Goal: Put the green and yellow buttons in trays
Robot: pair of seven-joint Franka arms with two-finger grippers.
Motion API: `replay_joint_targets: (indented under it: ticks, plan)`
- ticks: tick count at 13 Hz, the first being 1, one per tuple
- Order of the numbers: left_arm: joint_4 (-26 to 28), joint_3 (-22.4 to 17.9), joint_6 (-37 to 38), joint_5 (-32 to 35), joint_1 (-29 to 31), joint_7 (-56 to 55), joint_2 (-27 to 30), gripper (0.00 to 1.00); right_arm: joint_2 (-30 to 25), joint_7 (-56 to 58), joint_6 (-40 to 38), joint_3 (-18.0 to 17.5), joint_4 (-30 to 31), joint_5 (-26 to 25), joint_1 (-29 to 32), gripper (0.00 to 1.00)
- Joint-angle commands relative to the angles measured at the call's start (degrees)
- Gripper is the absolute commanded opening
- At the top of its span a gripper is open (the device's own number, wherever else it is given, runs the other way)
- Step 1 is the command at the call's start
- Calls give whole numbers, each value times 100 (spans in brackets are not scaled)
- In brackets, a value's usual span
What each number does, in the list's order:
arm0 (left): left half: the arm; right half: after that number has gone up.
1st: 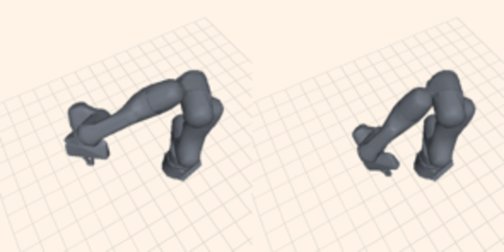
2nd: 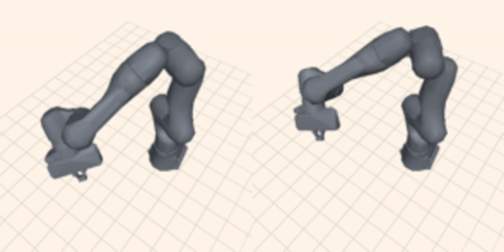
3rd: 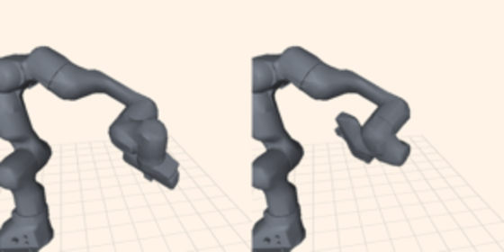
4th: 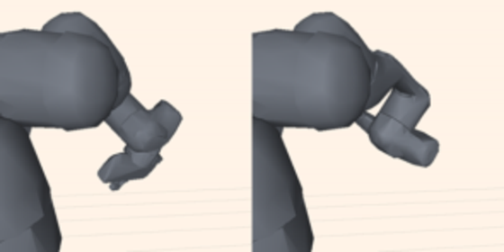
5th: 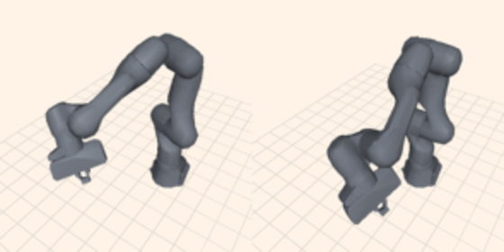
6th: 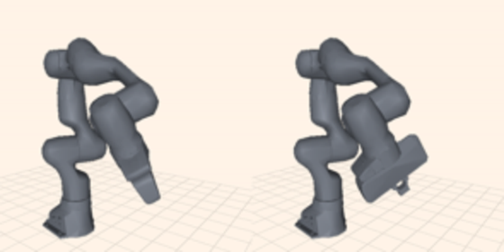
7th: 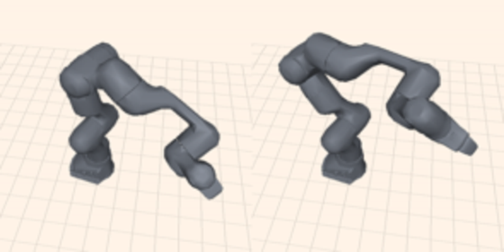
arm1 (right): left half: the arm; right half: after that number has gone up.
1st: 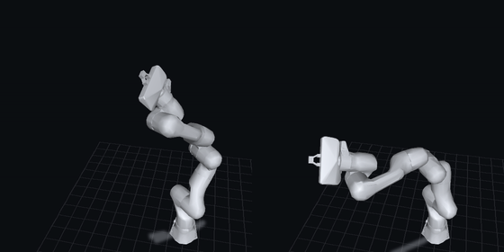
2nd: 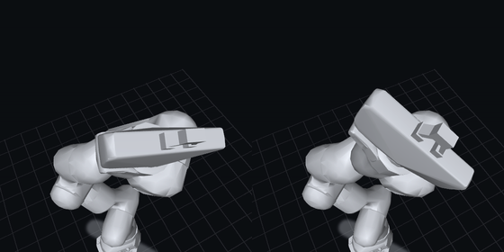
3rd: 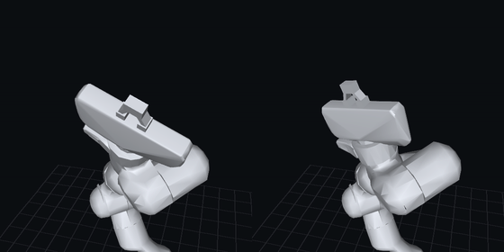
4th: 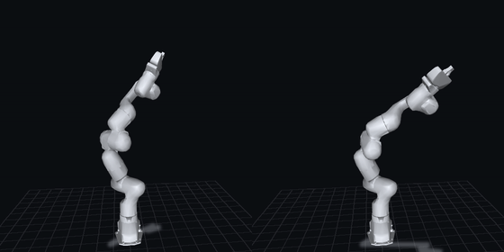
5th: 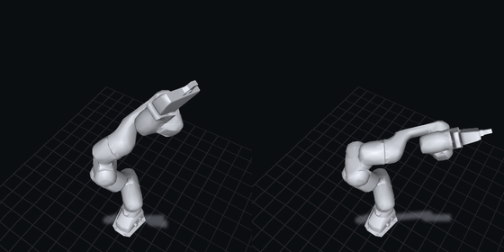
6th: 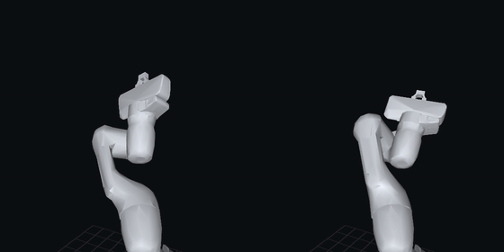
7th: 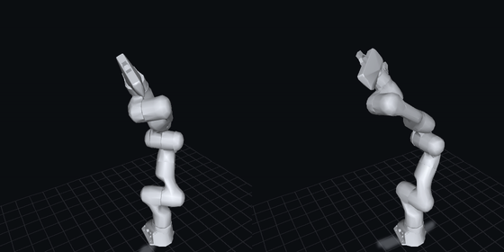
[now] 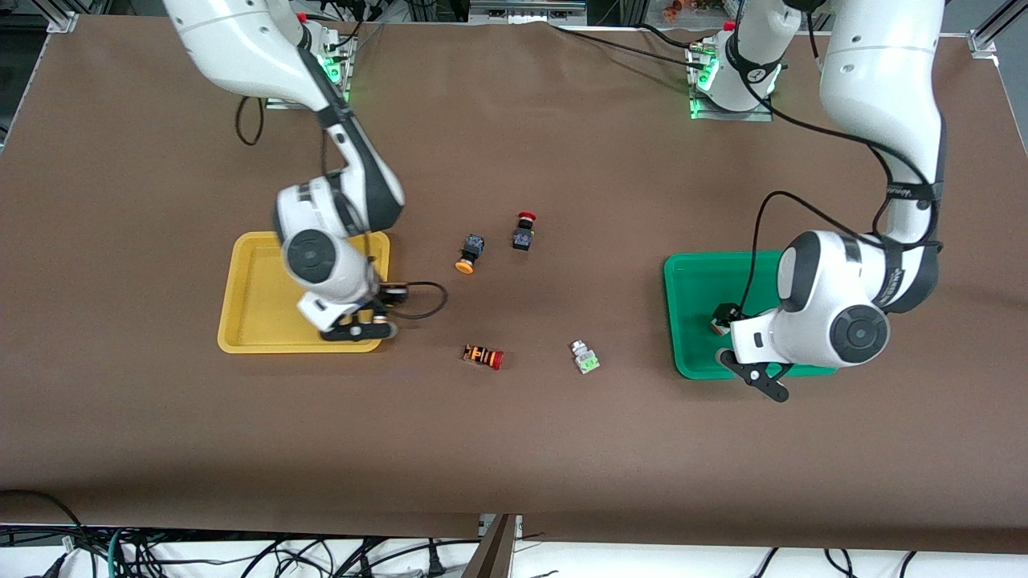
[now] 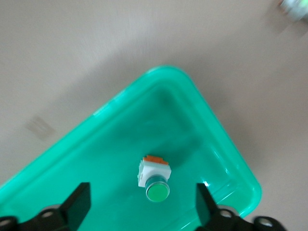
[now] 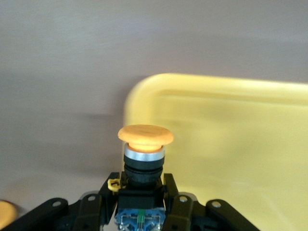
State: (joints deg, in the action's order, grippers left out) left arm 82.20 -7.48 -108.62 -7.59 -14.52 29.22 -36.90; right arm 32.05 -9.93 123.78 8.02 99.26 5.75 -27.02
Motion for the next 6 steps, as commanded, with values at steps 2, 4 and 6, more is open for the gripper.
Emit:
replay_joint_targets:
  ticks: [2, 4, 6]
  plan:
    - [-493, -8, 342, -111, -516, -1824, 87, 100, -541, 1385, -66, 725, 864, 75, 39, 13]
    - [-703, 79, 254, -190, -595, -3442, -97, 100, -752, 1703, 555, 999, 1662, 84, 47, 15]
    - [-1055, 97, 88, -208, -788, -4858, -473, 100, -840, 1897, 1303, 1070, 2367, 84, 108, 20]
